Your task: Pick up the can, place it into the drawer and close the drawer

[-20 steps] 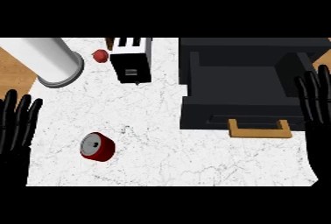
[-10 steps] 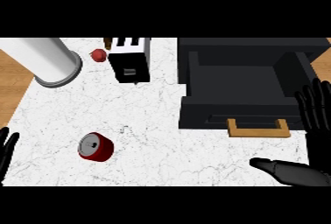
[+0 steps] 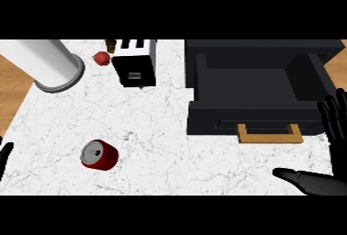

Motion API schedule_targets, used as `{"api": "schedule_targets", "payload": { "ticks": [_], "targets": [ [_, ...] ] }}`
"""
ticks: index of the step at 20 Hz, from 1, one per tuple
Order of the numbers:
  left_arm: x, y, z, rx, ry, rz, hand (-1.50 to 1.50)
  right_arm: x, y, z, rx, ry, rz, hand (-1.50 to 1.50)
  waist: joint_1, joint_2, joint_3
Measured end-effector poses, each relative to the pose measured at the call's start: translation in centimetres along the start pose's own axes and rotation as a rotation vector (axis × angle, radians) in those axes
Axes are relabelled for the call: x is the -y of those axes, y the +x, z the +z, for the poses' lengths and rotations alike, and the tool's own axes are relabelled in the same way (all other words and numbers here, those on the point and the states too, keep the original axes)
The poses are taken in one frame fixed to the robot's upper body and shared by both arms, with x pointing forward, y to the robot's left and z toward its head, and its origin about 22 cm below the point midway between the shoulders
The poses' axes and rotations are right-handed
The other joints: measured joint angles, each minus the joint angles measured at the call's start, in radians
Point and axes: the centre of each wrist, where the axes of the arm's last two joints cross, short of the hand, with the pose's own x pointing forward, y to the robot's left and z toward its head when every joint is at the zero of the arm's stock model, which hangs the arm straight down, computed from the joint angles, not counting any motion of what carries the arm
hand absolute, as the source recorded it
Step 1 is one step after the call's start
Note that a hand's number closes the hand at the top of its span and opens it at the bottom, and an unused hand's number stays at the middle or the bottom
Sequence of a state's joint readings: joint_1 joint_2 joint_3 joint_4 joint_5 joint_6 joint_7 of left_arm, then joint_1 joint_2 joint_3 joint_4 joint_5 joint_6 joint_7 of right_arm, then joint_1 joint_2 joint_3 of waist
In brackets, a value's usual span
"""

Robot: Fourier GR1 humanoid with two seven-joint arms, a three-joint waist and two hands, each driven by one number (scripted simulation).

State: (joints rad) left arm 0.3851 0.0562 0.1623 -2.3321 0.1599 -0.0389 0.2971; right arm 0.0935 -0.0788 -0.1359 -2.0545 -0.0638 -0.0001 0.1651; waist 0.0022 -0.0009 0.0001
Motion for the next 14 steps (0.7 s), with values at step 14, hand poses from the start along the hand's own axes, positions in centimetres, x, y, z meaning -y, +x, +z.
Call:
{"api": "schedule_targets", "payload": {
  "ticks": [14],
  "targets": [
    [2.3, -6.9, -0.9, -0.101, -0.008, -0.026, -1.5, 1.3, 0.5, 0.9, 0.014, -0.014, 0.015, -1.5, -0.002, 0.0, 0.0]
  ]
}}
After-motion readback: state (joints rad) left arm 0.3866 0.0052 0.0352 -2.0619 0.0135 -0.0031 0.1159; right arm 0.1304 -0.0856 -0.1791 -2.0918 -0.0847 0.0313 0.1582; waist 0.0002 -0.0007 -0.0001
